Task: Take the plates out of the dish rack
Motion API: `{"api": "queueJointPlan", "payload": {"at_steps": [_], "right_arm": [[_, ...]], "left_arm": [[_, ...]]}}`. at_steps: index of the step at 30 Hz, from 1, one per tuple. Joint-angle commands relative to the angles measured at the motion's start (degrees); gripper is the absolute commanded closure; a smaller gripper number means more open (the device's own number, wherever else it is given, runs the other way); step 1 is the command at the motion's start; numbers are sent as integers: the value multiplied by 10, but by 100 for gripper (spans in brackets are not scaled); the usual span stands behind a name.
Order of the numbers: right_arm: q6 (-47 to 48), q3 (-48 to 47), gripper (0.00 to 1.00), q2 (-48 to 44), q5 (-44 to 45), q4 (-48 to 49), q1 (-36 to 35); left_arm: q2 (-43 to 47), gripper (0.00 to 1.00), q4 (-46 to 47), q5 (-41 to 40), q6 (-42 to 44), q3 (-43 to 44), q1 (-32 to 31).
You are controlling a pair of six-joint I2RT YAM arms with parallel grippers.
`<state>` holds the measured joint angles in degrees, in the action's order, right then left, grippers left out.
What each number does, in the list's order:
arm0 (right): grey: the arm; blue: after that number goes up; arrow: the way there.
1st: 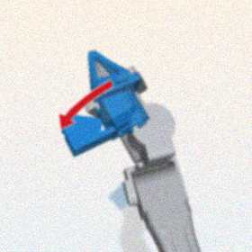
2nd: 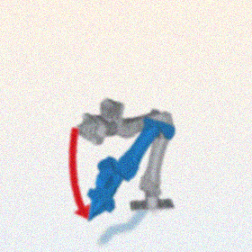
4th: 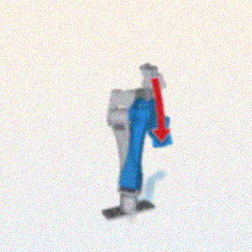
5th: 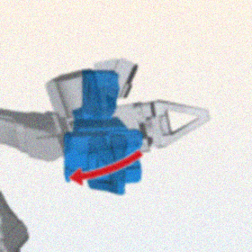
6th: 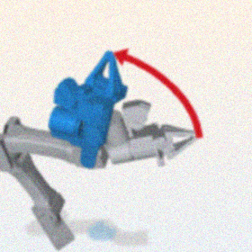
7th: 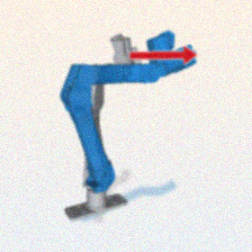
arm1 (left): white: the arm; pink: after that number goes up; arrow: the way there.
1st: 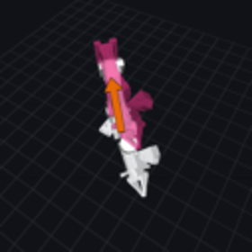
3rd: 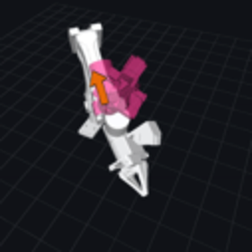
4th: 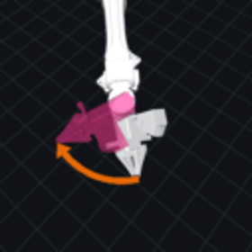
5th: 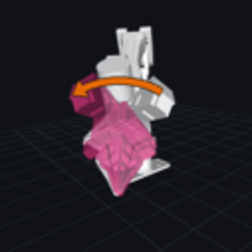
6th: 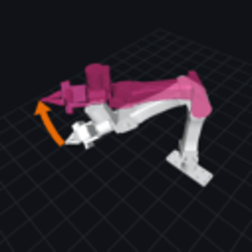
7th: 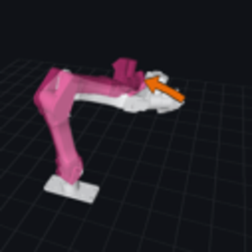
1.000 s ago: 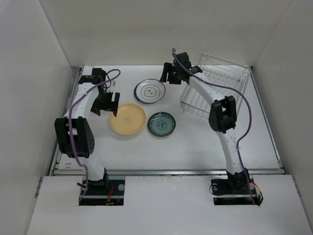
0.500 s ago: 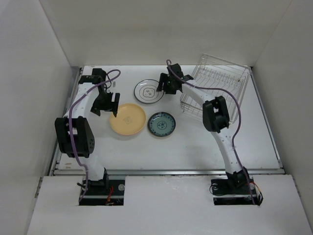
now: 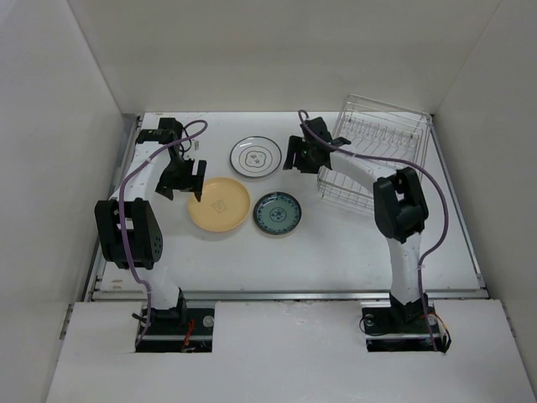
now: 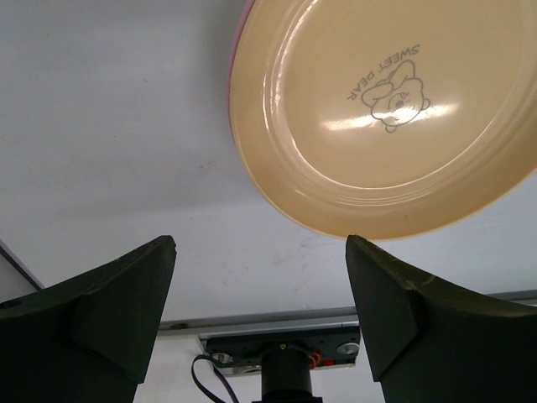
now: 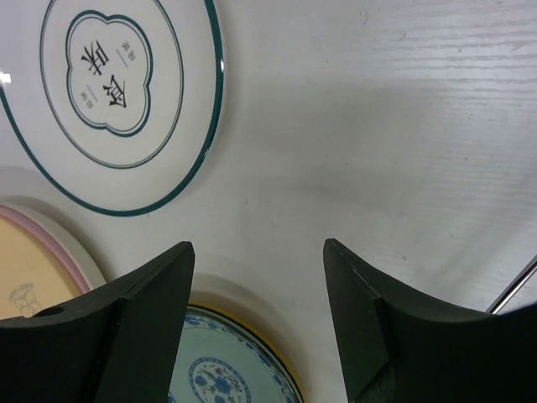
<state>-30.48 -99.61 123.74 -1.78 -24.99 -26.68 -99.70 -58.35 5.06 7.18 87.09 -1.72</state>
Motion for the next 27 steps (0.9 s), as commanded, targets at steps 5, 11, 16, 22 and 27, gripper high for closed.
{"api": "queueJointPlan", "payload": {"at_steps": [5, 11, 16, 22, 27], "right_arm": [[8, 86, 31, -88, 27, 31, 0], [2, 171, 31, -142, 25, 31, 20], [7, 214, 31, -191, 39, 31, 20], [12, 238, 31, -218, 58, 12, 36], [17, 268, 31, -232, 64, 12, 55]], "left_arm": [[10, 20, -19, 7, 2, 5, 3], [15, 20, -19, 7, 2, 5, 3], [15, 20, -19, 13, 2, 5, 3], [15, 20, -25, 13, 2, 5, 3], [15, 20, -25, 13, 2, 5, 3]]}}
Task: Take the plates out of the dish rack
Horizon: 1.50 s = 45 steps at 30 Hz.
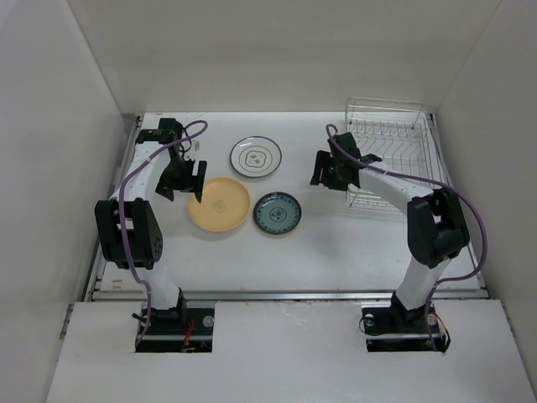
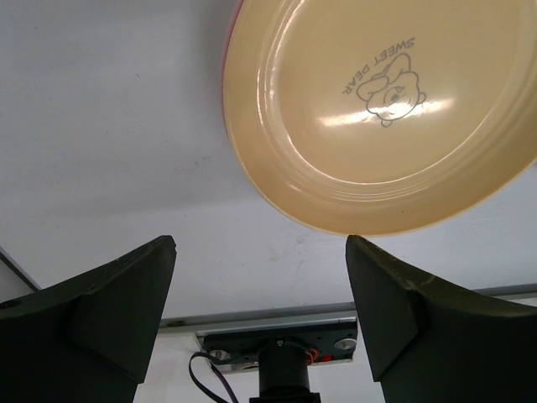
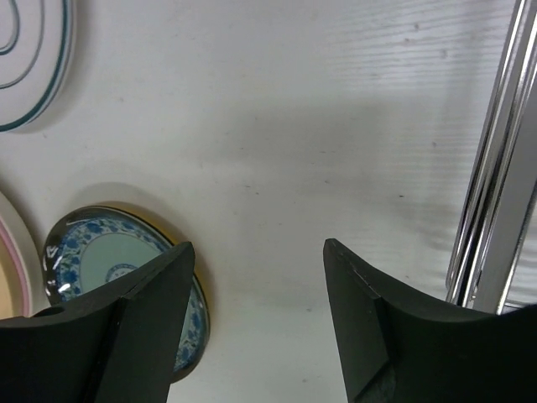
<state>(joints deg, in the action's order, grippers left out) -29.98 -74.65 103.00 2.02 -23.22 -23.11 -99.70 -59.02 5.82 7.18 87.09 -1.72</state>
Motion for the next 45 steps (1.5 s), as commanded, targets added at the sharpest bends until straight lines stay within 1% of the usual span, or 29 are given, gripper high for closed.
{"api": "queueJointPlan", "payload": {"at_steps": [1, 5, 11, 15, 16, 19, 20, 22, 24, 25, 26, 27, 28, 29, 30, 31, 32, 33, 34, 35, 36, 38, 39, 40, 45], "right_arm": [[12, 28, 31, -25, 25, -6, 25], [18, 42, 31, -36, 25, -6, 33], [36, 43, 31, -90, -31, 17, 33], [63, 36, 31, -153, -77, 23, 33], [69, 35, 30, -182, -85, 23, 33], [91, 15, 28, -230, -98, 10, 33], [103, 9, 25, -263, -98, 1, 33], [103, -8, 18, -296, -68, -11, 33], [103, -22, 13, -339, -19, -37, 33], [103, -29, 9, -353, 42, -46, 33], [103, -37, 6, -368, 73, -56, 33], [103, -37, 1, -398, 104, -73, 33], [103, -37, 1, -413, 134, -81, 33], [103, -37, 1, -429, 190, -88, 33], [103, -37, 1, -458, 219, -103, 33], [91, -37, 1, -471, 250, -114, 33], [79, -37, 1, -483, 315, -126, 33], [68, -31, 1, -496, 342, -138, 33], [62, -23, 1, -523, 364, -150, 33], [62, -17, 1, -537, 382, -155, 33], [55, -12, 1, -550, 420, -161, 33], [55, -5, 1, -589, 449, -176, 33], [55, 1, 1, -599, 472, -181, 33], [55, 1, 1, -619, 479, -181, 33], [61, 7, 1, -655, 491, -200, 33]], "left_arm": [[15, 20, -18, 5, 2, 5, 3], [15, 20, -18, 5, 2, 5, 3], [15, 20, -18, 5, 2, 5, 3], [15, 20, -18, 0, 2, 5, 3], [20, 20, -18, 0, 2, 5, 3], [28, 20, -10, -12, 2, 5, 3], [33, 20, -10, -19, 2, 5, 3], [40, 20, -5, -32, -6, -1, 3], [54, 20, 15, -53, -14, -1, 9], [60, 20, 20, -62, -14, -8, 9], [72, 20, 31, -70, -28, -8, 26], [78, 18, 36, -77, -28, -13, 33], [86, 18, 42, -95, -37, -13, 41], [99, 14, 48, -107, -43, -18, 57], [105, 12, 57, -121, -57, -18, 64], [112, 10, 57, -154, -66, -18, 72], [123, 8, 65, -174, -74, -18, 79], [129, 5, 74, -193, -83, -18, 90], [135, 0, 74, -216, -99, -18, 90], [141, 0, 83, -257, -105, -18, 98], [153, 0, 83, -274, -105, -18, 103], [165, 0, 98, -305, -112, -24, 103], [176, 0, 98, -305, -112, -24, 109], [181, 0, 104, -312, -112, -24, 109], [211, 0, 122, -312, -112, -37, 109]]}}
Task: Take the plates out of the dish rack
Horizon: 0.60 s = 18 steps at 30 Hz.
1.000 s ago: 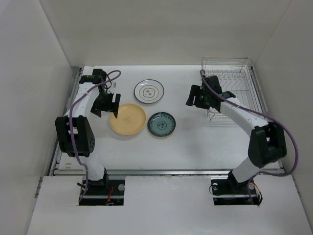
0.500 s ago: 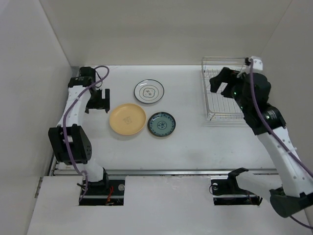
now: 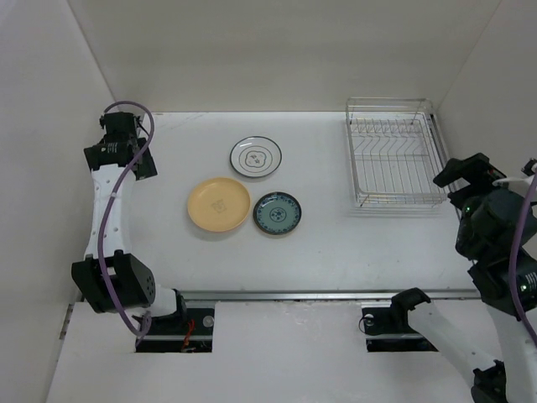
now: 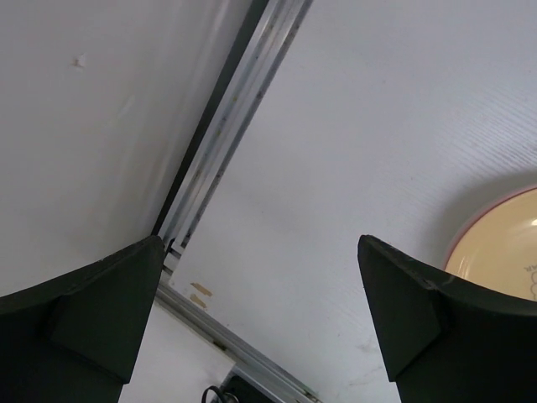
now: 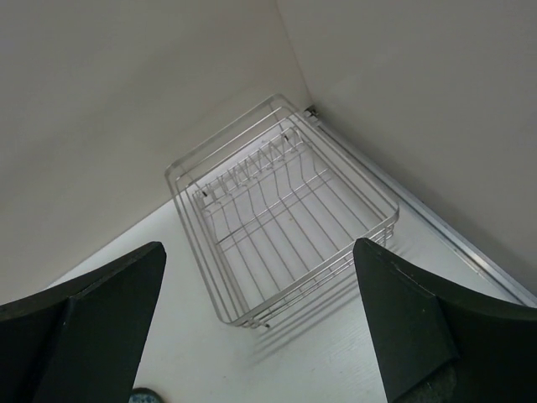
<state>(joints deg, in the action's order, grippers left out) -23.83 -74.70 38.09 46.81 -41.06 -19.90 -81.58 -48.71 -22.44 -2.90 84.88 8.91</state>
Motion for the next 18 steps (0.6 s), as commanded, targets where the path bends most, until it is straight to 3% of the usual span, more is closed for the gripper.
{"api": "queueJointPlan", "payload": {"at_steps": [1, 18], "right_arm": [[5, 8, 1, -12, 43, -22, 0], [27, 19, 1, -17, 7, -38, 0]], "left_arm": [[30, 0, 19, -30, -11, -15, 3], [35, 0, 24, -24, -6, -25, 3]]}}
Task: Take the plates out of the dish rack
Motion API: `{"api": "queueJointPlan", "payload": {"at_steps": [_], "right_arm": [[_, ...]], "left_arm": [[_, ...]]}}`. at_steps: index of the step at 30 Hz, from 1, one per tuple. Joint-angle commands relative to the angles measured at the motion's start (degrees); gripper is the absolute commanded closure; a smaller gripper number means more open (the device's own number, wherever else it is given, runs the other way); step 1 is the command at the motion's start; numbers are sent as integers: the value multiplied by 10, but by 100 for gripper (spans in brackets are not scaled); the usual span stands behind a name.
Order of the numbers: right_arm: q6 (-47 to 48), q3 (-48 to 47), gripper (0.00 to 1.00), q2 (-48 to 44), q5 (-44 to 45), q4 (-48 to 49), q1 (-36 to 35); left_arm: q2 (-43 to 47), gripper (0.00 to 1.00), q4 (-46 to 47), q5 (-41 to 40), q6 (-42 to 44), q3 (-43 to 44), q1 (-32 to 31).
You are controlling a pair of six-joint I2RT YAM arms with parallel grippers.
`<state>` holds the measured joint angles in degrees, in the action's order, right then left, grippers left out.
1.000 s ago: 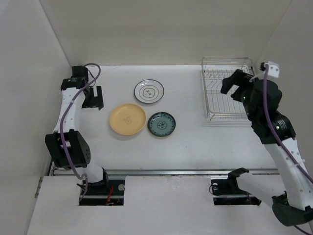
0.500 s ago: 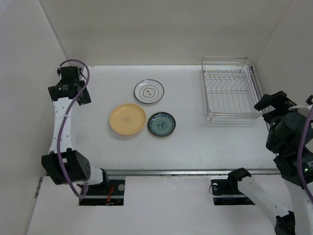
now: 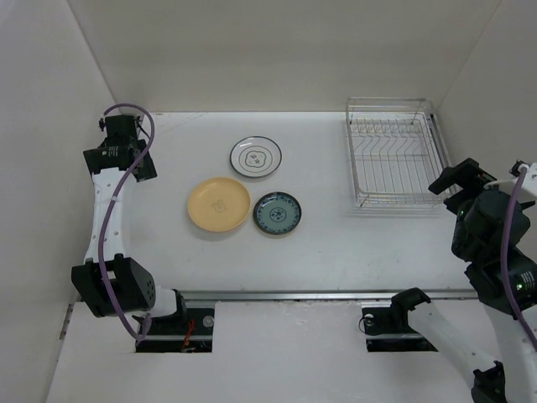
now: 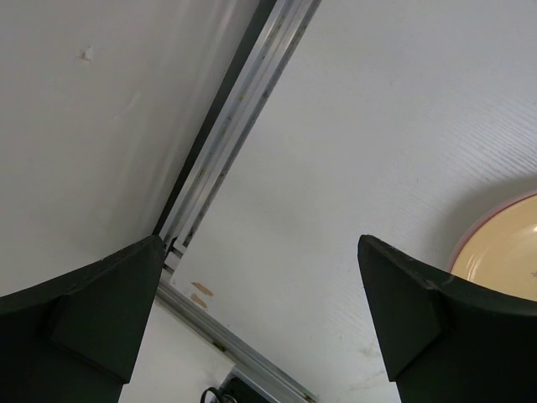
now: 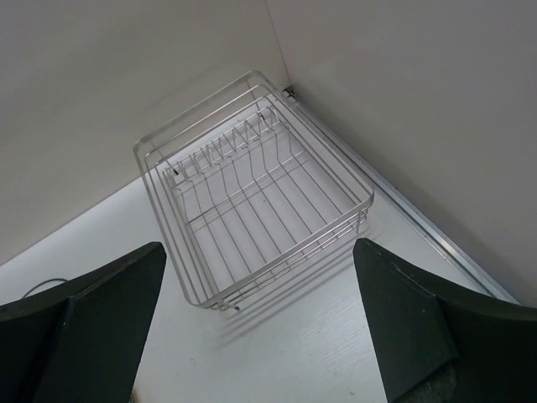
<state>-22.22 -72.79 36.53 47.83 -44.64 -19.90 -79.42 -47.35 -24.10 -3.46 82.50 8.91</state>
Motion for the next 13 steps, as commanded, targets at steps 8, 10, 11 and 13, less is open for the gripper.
{"api": "queueJointPlan", "payload": {"at_steps": [8, 10, 11, 13], "right_arm": [[10, 5, 1, -1, -4, 3, 0], [10, 5, 1, -1, -4, 9, 0], [10, 5, 1, -1, -4, 9, 0], [5, 5, 1, -1, -4, 9, 0]], "left_arm": [[14, 0, 10, -2, -1, -1, 3], [14, 0, 10, 4, -1, -1, 3], [14, 0, 10, 4, -1, -1, 3], [14, 0, 10, 4, -1, -1, 3]]}}
